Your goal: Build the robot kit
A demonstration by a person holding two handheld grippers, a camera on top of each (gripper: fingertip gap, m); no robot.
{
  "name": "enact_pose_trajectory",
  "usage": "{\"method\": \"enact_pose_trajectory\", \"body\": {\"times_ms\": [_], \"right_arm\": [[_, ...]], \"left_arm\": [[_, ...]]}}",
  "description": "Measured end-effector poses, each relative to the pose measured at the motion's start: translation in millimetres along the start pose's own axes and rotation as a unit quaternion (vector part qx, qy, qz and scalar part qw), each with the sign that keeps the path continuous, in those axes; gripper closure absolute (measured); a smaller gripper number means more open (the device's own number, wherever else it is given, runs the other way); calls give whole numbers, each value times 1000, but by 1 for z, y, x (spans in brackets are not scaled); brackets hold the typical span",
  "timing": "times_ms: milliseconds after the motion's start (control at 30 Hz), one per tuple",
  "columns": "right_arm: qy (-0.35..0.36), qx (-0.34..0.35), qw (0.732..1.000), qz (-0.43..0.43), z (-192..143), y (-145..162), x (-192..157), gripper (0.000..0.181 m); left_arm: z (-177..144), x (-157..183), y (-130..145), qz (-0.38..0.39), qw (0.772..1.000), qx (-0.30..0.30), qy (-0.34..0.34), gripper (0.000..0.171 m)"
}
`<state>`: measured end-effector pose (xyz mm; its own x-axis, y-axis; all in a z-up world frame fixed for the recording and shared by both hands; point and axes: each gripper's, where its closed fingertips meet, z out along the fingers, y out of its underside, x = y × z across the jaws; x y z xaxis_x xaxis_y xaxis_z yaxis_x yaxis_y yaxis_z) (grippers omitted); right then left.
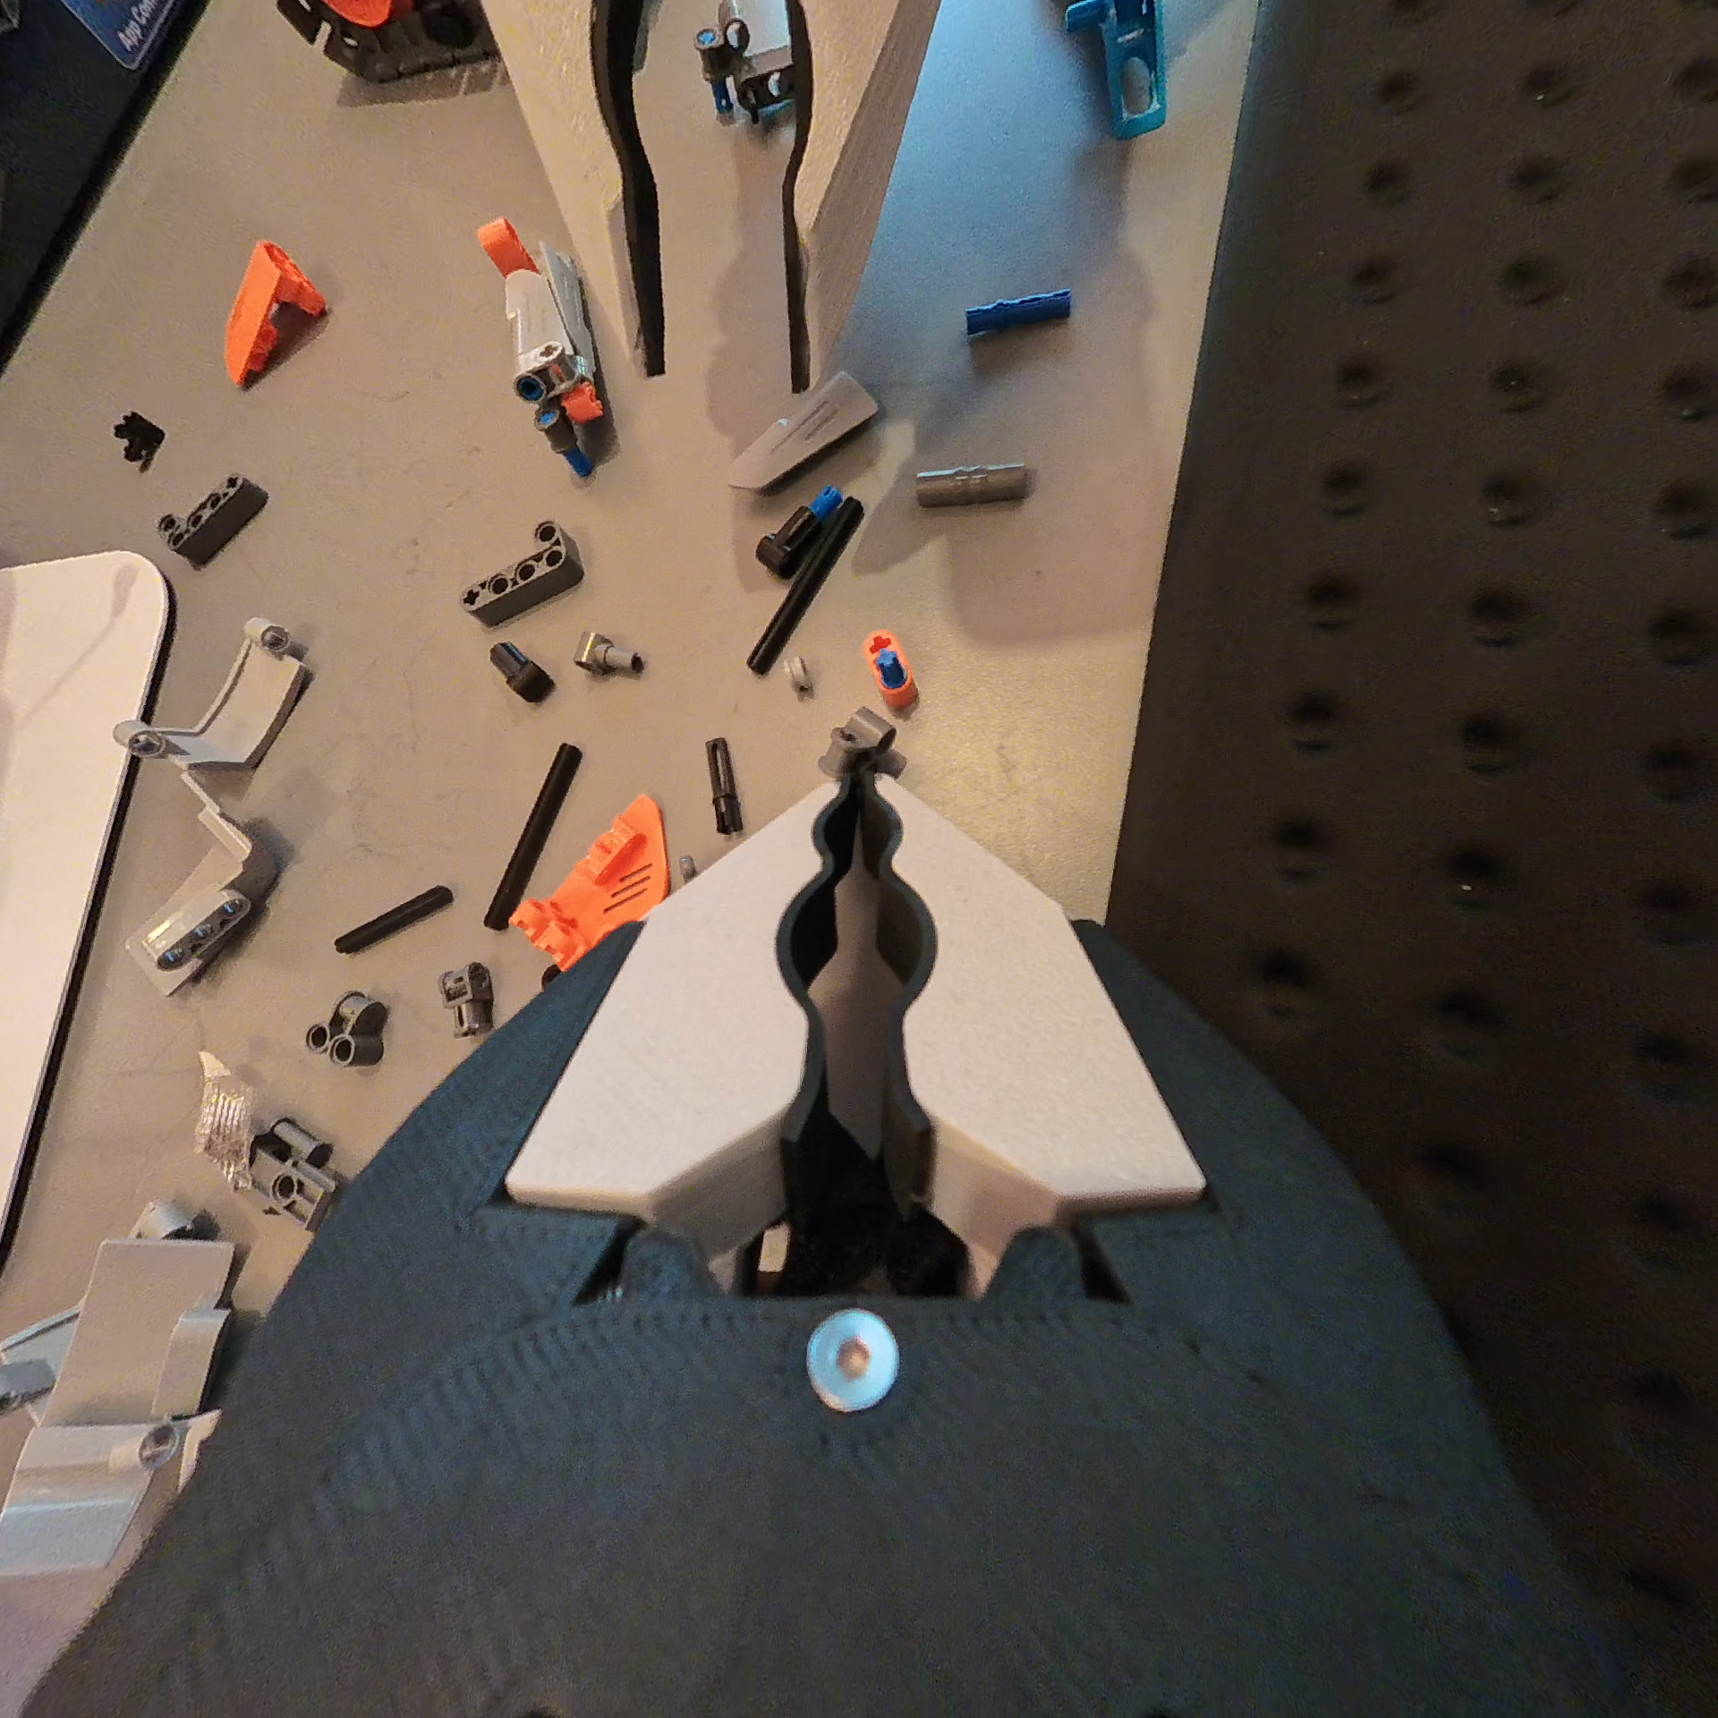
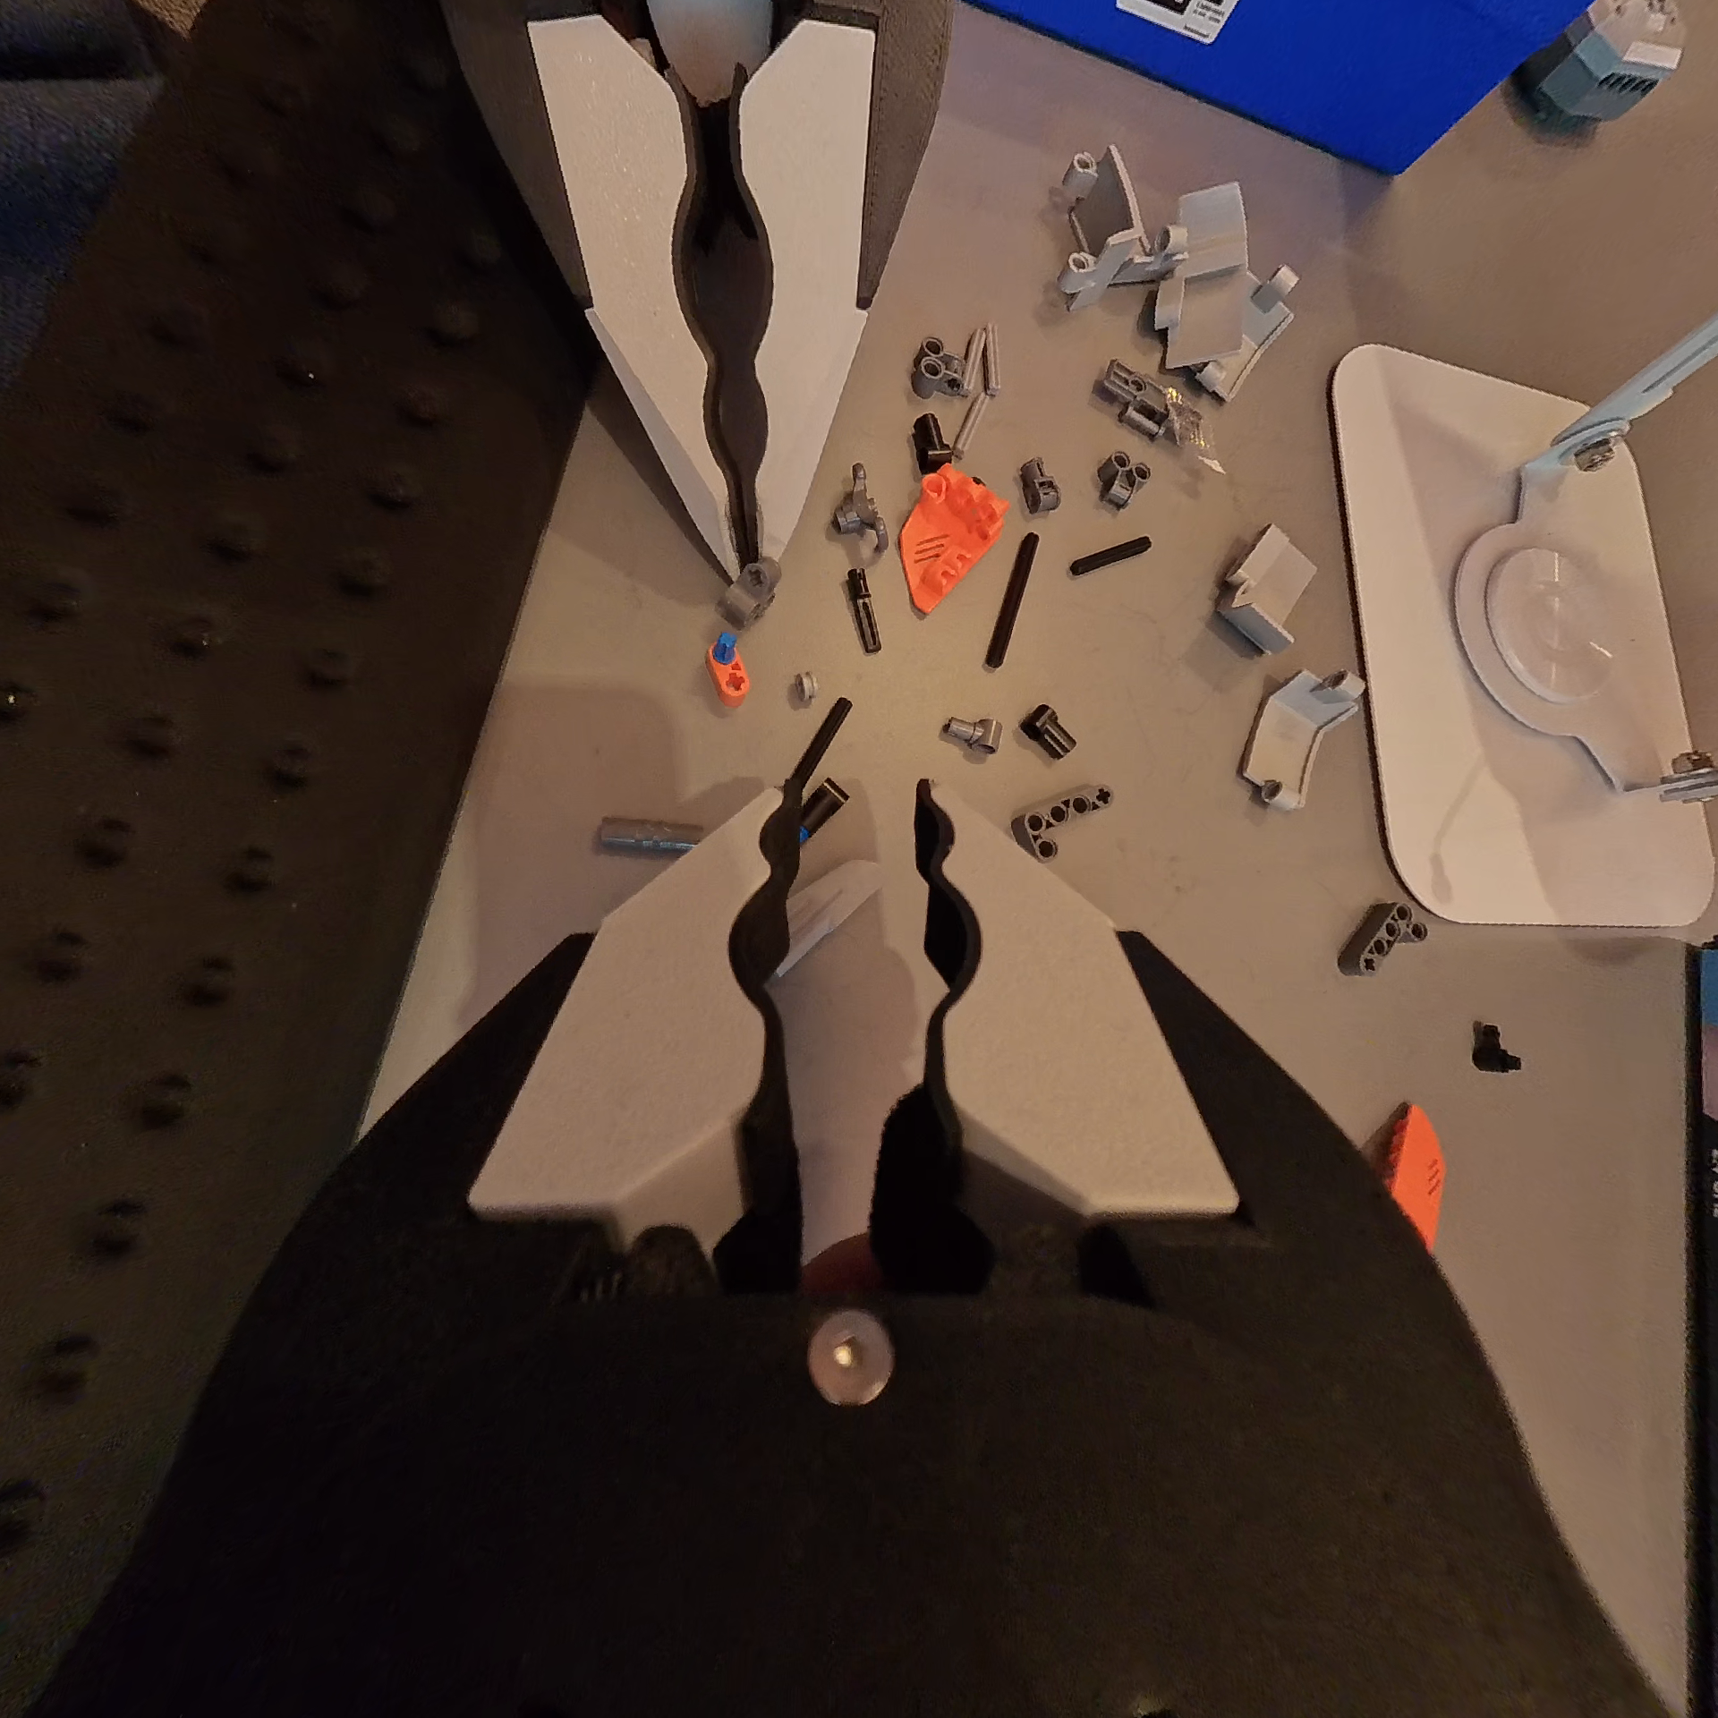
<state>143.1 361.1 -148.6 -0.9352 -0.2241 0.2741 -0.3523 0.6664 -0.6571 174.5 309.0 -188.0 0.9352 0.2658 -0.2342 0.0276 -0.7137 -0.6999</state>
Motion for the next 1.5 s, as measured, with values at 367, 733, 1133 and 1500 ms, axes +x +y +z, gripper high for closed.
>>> {"method": "enact_pose_trajectory", "body": {"times_ms": [367, 733, 1133, 1500], "right_arm": [[5, 2, 1000, 3, -3, 1, 4, 158], [1, 0, 1000, 2, -1, 2, 2, 158], [2, 2, 1000, 0, -1, 2, 2, 158], [52, 26, 998, -40, -5, -14, 9, 159]], "left_arm": [[-7, -5, -1, -7, 1000, 10, -13, 160], [2, -3, -6, 0, 1000, 1, -10, 152], [9, -6, -7, 1, 1000, -5, -22, 158], [-7, -20, -22, -43, 997, 55, -38, 158]]}}
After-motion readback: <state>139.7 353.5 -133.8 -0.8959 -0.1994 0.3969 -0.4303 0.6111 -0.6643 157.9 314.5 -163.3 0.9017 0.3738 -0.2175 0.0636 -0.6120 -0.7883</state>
